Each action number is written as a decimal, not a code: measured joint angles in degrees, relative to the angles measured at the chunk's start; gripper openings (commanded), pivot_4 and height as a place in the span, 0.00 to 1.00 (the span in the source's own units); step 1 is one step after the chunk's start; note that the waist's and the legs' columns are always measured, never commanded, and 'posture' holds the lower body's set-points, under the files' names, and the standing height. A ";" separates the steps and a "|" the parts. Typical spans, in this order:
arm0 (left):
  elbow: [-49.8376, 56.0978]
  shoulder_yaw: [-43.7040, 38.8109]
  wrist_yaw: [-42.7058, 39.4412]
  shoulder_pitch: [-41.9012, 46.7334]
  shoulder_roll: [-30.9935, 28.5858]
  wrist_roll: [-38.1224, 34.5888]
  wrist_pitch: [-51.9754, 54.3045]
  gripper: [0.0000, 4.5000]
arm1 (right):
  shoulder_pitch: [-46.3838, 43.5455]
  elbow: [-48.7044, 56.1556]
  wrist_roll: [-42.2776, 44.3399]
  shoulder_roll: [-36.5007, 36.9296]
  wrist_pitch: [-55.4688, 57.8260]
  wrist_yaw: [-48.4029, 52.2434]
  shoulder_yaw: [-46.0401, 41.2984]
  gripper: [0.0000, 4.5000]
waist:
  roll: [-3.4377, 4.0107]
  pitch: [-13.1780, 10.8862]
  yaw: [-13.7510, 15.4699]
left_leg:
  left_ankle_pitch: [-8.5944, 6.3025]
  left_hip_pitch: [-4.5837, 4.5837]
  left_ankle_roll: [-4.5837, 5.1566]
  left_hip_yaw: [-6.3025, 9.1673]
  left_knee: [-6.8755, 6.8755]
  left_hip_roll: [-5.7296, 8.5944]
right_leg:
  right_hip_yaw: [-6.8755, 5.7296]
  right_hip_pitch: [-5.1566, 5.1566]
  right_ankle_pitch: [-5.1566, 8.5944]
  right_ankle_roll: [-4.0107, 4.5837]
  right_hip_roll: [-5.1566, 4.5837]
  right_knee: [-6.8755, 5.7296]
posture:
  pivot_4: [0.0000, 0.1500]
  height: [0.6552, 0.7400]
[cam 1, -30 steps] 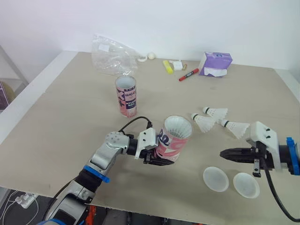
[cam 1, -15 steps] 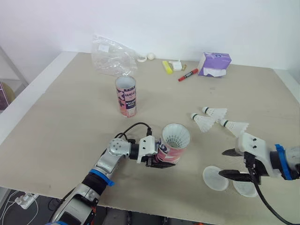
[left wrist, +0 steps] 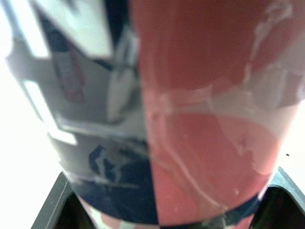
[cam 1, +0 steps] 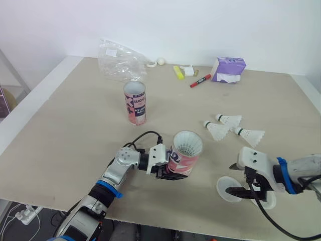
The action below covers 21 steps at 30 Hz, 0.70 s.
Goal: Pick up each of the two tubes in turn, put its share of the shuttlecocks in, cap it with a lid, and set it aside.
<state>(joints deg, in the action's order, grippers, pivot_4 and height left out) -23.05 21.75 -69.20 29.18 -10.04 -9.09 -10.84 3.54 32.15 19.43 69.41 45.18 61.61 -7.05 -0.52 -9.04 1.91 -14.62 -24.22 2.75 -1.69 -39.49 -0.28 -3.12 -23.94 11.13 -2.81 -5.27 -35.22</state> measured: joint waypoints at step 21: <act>-1.23 -0.10 0.39 0.81 -0.13 0.35 -0.16 0.64 | -8.53 0.37 -2.21 0.06 2.83 -3.22 9.10 0.01 | 0.05 0.03 -0.03 | 0.00 0.00 0.00 -0.14 -0.19 -0.14 | 0.02 -0.01 -0.17 0.08 0.07 -0.03 | 1.00 1.00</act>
<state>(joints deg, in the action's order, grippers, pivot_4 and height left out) -24.28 21.64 -68.81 29.99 -10.17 -8.74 -10.99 -5.00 32.52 17.23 69.47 48.01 58.40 2.06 -0.47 -9.00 1.88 -14.62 -24.21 2.75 -1.83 -39.68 -0.43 -3.11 -23.95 10.96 -2.73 -5.21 -35.25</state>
